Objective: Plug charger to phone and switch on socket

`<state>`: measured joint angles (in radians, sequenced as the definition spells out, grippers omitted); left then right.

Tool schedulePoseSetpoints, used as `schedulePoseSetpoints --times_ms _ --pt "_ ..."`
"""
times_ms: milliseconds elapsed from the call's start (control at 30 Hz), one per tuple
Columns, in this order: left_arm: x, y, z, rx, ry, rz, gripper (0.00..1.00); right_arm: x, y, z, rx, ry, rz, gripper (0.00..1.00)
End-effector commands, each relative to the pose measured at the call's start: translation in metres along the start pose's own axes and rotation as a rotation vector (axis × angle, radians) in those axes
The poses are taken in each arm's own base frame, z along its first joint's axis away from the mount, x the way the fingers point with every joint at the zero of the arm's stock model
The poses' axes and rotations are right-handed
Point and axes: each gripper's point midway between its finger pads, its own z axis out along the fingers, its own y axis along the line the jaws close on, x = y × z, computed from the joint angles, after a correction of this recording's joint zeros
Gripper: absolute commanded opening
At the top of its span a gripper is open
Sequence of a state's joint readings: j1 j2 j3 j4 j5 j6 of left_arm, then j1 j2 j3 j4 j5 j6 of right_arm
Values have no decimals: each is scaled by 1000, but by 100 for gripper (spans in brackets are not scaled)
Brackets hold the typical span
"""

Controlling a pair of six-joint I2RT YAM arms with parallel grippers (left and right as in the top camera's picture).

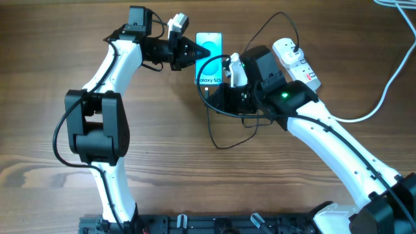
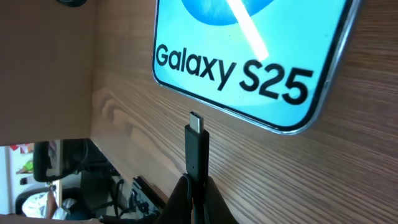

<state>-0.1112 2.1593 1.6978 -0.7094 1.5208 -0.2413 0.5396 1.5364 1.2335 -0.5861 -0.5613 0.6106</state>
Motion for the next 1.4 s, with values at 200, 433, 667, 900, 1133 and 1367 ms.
schedulePoseSetpoints --times_ms 200,433,667,900,1133,1367 --pt "4 -25 -3 54 12 43 4 -11 0 -2 13 -37 16 4" --pt "4 -25 -3 53 12 43 4 -14 -4 -4 17 -47 24 4" --pt "4 -25 -3 54 12 43 4 -14 -2 -5 1 -42 18 4" --pt "4 -25 -3 54 12 43 4 -13 3 -5 -25 -30 17 5" --pt "4 -25 -3 54 12 42 4 -10 -3 1 -15 -6 38 4" --pt "4 -25 -3 54 12 39 4 -13 -9 -1 4 -19 48 4"
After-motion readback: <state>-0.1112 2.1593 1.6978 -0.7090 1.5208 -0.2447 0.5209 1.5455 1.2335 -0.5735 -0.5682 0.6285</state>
